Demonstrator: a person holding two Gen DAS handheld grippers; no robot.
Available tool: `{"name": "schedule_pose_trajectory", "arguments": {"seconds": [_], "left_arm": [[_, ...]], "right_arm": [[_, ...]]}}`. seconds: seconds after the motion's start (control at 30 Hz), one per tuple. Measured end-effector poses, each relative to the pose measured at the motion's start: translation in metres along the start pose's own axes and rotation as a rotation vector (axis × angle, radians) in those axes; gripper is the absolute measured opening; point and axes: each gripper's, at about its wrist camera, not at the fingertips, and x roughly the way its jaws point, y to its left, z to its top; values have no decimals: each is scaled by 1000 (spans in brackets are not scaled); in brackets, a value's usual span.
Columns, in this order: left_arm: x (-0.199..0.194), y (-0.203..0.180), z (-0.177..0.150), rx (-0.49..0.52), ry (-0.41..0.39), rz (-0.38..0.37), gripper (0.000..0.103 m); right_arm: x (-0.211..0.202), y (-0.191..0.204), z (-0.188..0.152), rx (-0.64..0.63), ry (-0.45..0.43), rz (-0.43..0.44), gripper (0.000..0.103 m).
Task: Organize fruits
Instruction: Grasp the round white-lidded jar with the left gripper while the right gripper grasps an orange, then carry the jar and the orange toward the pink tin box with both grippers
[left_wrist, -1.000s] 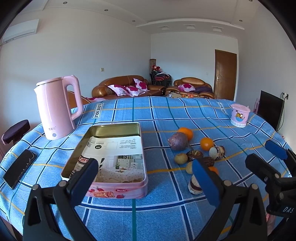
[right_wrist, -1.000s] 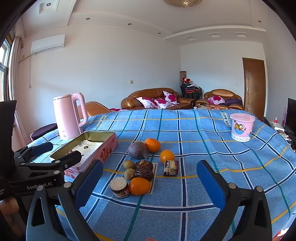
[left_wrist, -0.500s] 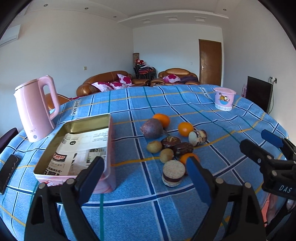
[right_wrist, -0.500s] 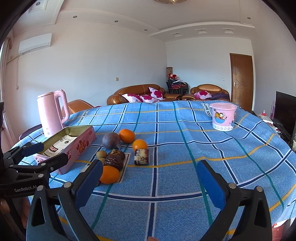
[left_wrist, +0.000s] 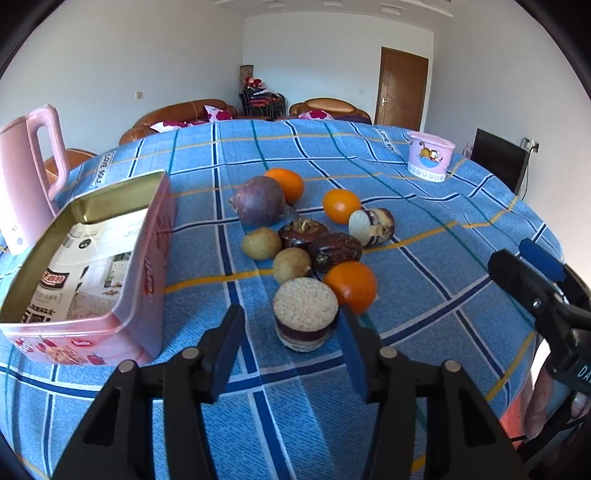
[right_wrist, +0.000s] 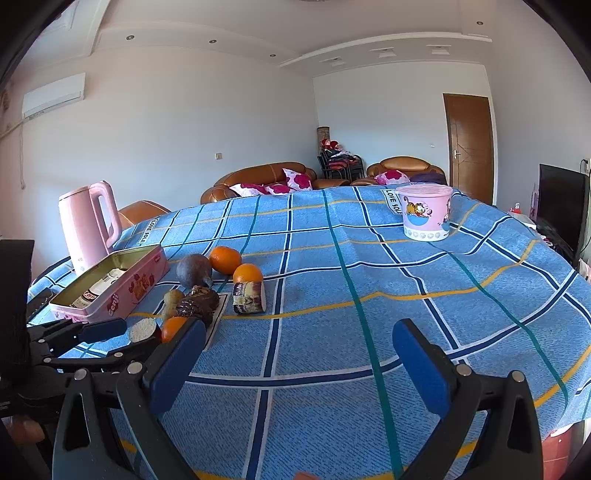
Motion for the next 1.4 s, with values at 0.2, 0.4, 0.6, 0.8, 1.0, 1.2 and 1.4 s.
{"name": "schedule_pose_trajectory", "arguments": {"seconds": [0.2, 0.4, 0.6, 0.8, 1.0, 1.2, 1.4], "left_arm": [[-4, 3, -4, -6, -18, -38, 35], [-20, 16, 0, -7, -84, 37, 35], [-30, 29, 3, -14, -136, 104, 35], [-29, 40, -1, -33, -146, 110, 35], [-27, 46, -3, -54, -128, 113, 35], [-27, 53, -5, -85, -127, 120, 35], [-27, 52, -6, -88, -131, 128, 35]], "right_arm": [[3, 11, -1, -32, 7, 21, 102], [11, 39, 6, -118, 24, 79, 102], [30, 71, 18, -188, 86, 147, 90], [58, 83, 10, -193, 202, 176, 70], [72, 90, 2, -217, 274, 196, 52], [73, 91, 0, -222, 283, 217, 46], [70, 91, -2, -221, 280, 236, 45]]}}
